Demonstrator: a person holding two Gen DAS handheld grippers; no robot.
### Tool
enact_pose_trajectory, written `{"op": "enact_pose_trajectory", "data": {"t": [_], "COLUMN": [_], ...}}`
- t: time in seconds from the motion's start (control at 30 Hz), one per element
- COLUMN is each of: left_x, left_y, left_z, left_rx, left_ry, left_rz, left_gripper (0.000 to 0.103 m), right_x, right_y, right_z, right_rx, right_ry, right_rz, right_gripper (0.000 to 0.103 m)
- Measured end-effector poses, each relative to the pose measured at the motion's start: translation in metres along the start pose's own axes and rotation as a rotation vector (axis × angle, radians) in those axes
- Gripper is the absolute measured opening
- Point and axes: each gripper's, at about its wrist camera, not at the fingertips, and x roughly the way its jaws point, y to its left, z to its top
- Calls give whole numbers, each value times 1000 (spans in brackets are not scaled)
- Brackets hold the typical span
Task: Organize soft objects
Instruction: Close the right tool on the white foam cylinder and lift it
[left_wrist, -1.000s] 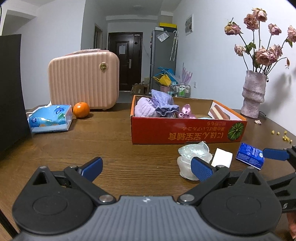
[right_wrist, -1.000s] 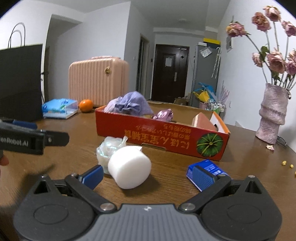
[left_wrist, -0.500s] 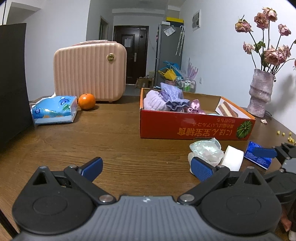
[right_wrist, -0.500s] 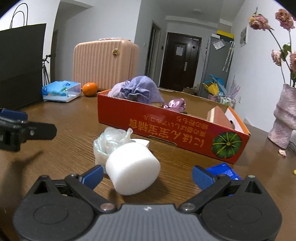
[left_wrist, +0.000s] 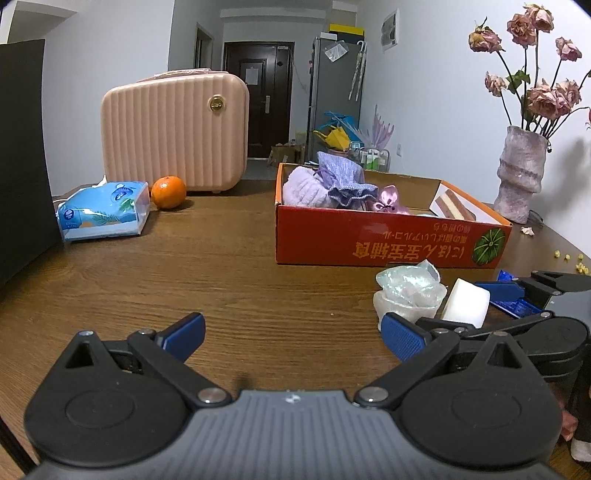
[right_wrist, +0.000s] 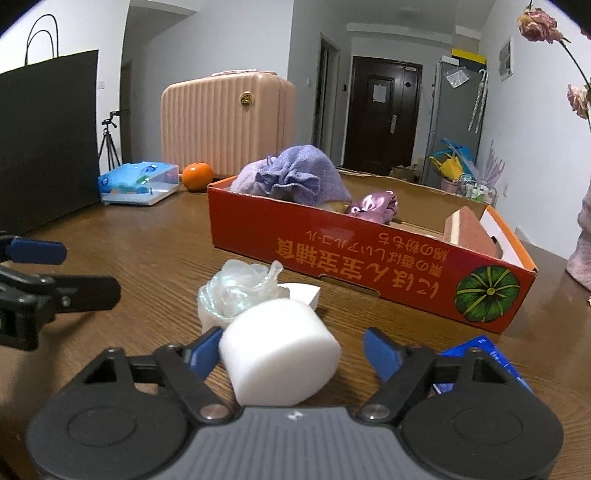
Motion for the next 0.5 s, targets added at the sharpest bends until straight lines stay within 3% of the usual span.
{"op": "enact_pose_trajectory", "data": {"t": [0.13,0.5], "left_x": [0,-1], "left_y": [0,1], "left_z": [0,0], "left_rx": [0,-3], "left_ry": [1,-6], "left_rz": [2,-3], "left_gripper": [103,103], "right_x": [-1,-12], "right_y": [1,0], "right_z": [-1,-5], "right_rx": [-2,22], "right_ry": [10,-31], "right_rz": [23,1], "right_gripper": [63,60]}}
